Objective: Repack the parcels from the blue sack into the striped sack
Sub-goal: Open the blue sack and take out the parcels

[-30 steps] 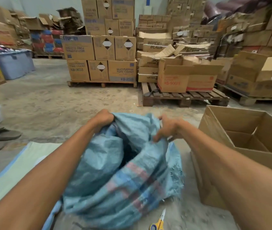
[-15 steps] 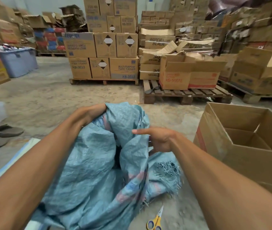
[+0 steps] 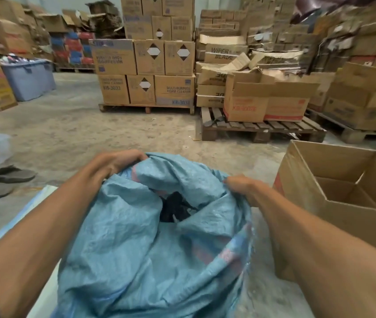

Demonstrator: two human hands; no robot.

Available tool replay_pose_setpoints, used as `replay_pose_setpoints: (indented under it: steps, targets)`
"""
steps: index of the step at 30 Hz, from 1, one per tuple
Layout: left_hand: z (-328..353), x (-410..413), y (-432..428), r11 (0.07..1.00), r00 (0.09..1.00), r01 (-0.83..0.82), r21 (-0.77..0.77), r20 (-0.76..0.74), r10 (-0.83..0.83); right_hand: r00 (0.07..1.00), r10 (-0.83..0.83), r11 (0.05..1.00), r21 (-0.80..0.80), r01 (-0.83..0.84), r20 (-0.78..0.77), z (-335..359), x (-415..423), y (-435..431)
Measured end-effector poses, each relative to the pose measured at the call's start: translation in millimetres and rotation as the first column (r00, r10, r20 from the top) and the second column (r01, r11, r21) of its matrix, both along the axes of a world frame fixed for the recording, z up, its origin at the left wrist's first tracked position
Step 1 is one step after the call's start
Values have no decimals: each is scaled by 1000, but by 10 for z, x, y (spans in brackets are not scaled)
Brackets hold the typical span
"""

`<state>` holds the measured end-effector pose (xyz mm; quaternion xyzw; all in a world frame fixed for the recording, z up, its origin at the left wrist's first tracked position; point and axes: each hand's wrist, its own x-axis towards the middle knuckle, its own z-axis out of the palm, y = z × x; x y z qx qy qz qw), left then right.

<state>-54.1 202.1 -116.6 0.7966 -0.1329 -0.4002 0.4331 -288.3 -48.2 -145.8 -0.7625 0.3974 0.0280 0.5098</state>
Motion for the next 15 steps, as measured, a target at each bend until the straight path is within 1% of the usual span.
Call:
replay_pose_setpoints:
  steps: [1, 2, 3, 4, 5, 6, 7, 8, 9, 10, 11, 13, 14, 15]
  targets:
    - [97, -175, -44, 998, 1000, 10, -57, 15, -9, 999, -34, 982, -185, 36, 12, -9, 50, 80]
    - [160, -293, -77, 990, 1000, -1, -140, -7, 0, 993, -44, 914, -397, 84, 108, -15, 115, 147]
    - [190, -373, -107, 978, 999, 6, -208, -36, -13, 966, -17, 819, -550, 161, 258, 9, 180, 230]
    - [202, -413, -134, 970, 999, -11, -241, -42, 1, 906, 25, 787, -567, 243, 422, 104, 226, 349]
    - [193, -400, -177, 962, 999, -27, -273, -30, 20, 845, 75, 802, -535, 264, 529, 177, 274, 425]
    - [189, -392, -212, 957, 999, -50, -285, -17, 47, 817, 137, 833, -512, 211, 560, 235, 323, 480]
    - [180, -364, -246, 958, 998, -63, -281, -25, 59, 827, 221, 851, -517, 95, 517, 289, 346, 544]
    - [218, -404, -250, 962, 999, -49, -268, -33, 42, 845, 307, 850, -525, -37, 438, 303, 372, 582]
    - [238, -409, -246, 967, 999, -25, -253, -33, 17, 861, 380, 835, -527, -162, 337, 284, 403, 612]
    - [245, -388, -241, 972, 999, -2, -236, -41, -8, 876, 417, 815, -527, -240, 245, 249, 420, 622]
    - [291, -397, -222, 977, 998, 38, -210, -43, -48, 887, 416, 808, -528, -260, 200, 203, 455, 611]
    - [381, -415, -191, 981, 990, 140, -131, -12, -143, 923, 342, 820, -535, -201, 177, 183, 512, 568]
    - [429, -412, -178, 975, 977, 213, -62, 37, -211, 941, 295, 831, -531, -166, 167, 197, 524, 527]
    - [465, -395, -176, 956, 948, 290, 41, 127, -293, 956, 242, 845, -520, -124, 164, 222, 530, 488]
